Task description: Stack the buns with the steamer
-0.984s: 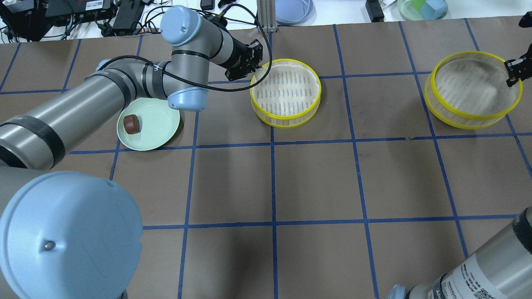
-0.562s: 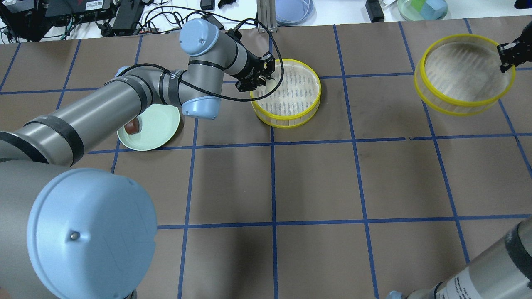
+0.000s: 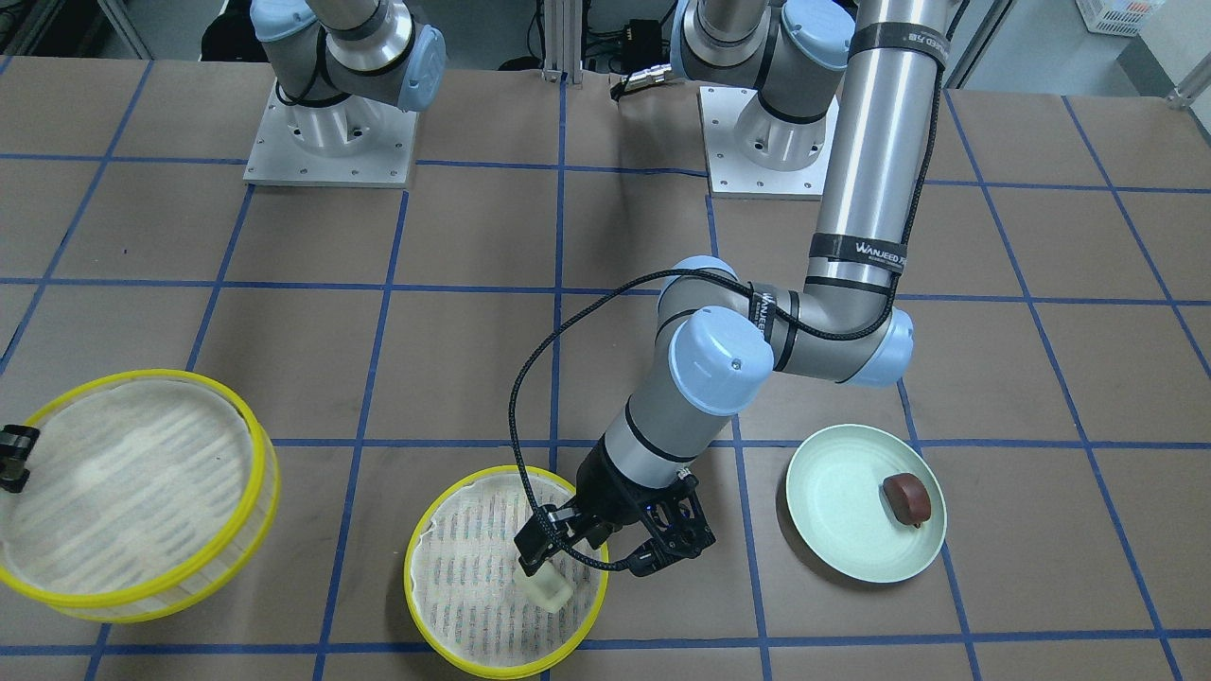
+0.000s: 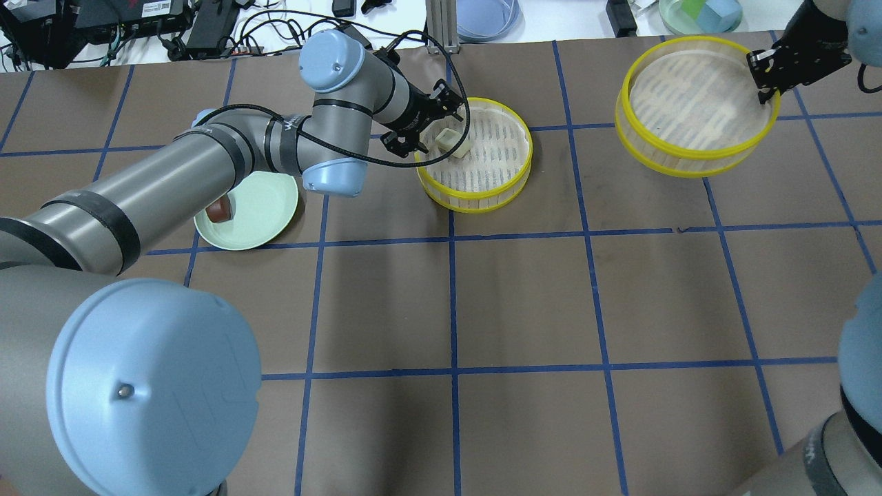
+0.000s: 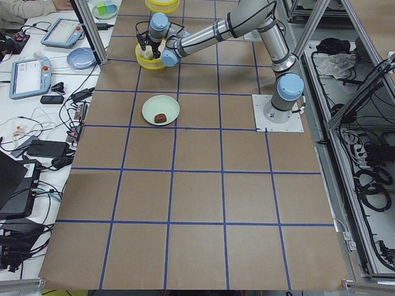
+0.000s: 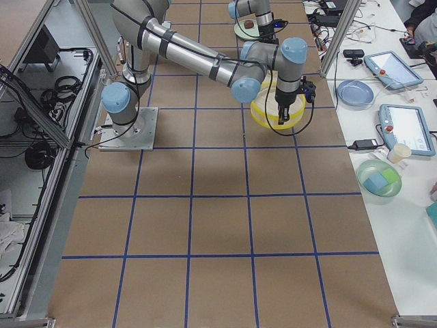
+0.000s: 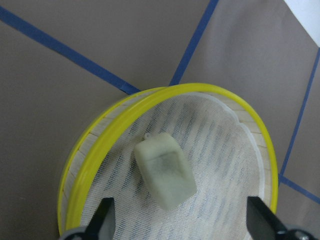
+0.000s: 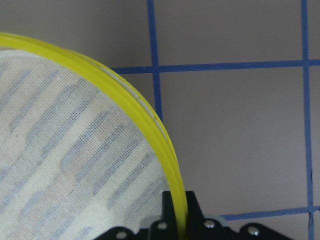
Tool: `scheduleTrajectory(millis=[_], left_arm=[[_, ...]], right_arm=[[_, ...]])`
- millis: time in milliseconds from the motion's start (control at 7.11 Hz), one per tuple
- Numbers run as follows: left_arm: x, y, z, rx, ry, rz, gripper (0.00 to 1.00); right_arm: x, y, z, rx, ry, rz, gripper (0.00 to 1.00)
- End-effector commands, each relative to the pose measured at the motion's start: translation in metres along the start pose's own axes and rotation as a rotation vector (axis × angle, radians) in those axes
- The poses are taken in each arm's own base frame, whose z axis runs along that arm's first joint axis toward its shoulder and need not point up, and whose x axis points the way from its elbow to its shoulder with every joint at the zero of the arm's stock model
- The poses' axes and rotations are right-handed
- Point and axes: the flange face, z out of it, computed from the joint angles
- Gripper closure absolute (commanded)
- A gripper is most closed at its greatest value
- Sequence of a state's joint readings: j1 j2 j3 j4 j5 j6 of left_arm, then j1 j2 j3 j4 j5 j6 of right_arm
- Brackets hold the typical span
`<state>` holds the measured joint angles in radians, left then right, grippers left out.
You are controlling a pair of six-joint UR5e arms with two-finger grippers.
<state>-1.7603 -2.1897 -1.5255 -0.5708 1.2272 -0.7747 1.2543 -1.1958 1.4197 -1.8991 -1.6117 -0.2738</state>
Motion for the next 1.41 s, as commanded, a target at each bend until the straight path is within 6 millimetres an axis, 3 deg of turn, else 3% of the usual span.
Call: scheduleTrajectory(millis=[0, 281, 422, 562, 703, 844, 984, 1266], left_arm=[[0.006, -0.017, -0.052, 0.028, -0.060, -0.008, 0.00], [-0.029, -0.063, -0.137, -0.016, -0.208, 0.100, 0.00], [-0.069, -0.088, -0.168, -0.039, -0.282, 0.184, 0.00], [-0.109, -0.110, -0.183, -0.064, -0.398, 0.288, 0.00], [-0.146, -0.128, -0.193, -0.095, -0.521, 0.391, 0.00], [-0.186, -0.141, -0.191, -0.136, -0.551, 0.390, 0.00], [-0.220, -0.141, -0.170, -0.197, -0.556, 0.389, 0.00], [-0.254, -0.133, -0.123, -0.263, -0.561, 0.425, 0.00]], right_arm=[[-0.091, 0.011, -0.004, -0.011, -0.010, 0.000, 1.00], [-0.186, 0.024, -0.014, 0.005, -0.027, 0.041, 1.00], [-0.225, 0.028, -0.015, 0.035, -0.046, 0.043, 1.00], [-0.276, 0.035, -0.012, 0.060, -0.078, 0.026, 1.00], [-0.301, 0.039, 0.001, 0.041, -0.091, 0.034, 1.00], [-0.305, 0.028, 0.016, 0.059, -0.096, 0.026, 1.00], [-0.307, 0.013, 0.030, 0.100, -0.104, 0.038, 1.00], [-0.296, 0.005, 0.041, 0.096, -0.086, 0.077, 1.00]])
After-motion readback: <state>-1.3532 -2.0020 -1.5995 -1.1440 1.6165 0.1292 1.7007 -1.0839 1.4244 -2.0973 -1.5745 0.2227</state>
